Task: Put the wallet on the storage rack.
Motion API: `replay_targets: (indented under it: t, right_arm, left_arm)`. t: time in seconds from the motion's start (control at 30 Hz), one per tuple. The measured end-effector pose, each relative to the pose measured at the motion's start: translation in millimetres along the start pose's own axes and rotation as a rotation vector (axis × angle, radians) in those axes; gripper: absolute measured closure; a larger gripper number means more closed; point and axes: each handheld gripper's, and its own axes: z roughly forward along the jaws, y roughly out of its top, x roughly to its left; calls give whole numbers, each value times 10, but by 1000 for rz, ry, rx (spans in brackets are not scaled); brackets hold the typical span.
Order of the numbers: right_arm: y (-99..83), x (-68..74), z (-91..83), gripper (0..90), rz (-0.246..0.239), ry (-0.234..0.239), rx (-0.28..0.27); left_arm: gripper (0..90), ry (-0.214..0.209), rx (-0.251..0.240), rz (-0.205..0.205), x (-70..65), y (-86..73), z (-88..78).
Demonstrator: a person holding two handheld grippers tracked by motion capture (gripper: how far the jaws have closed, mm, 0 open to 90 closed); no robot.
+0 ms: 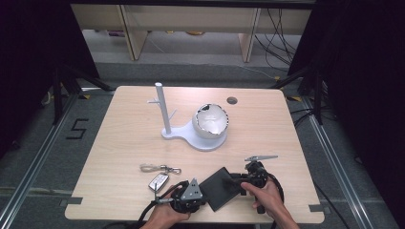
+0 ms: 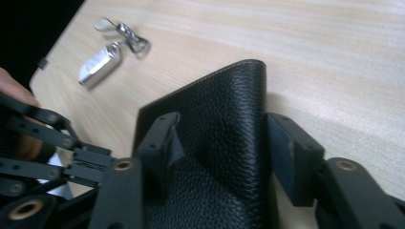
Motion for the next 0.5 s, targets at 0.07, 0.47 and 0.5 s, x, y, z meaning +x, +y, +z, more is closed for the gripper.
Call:
replay_targets:
  t: [0.07, 0.47, 0.5]
  right_arm:
    - [3, -9, -22, 498, 10, 14, -6]
    - [-9, -52, -68, 606, 62, 49, -16]
    - [-6, -41, -74, 637, 68, 37, -24]
  left_arm:
    - [873, 1, 1, -2, -1, 1, 1]
    - [873, 8, 12, 33, 8, -2, -7]
    - [873, 5, 11, 34, 11, -4, -5]
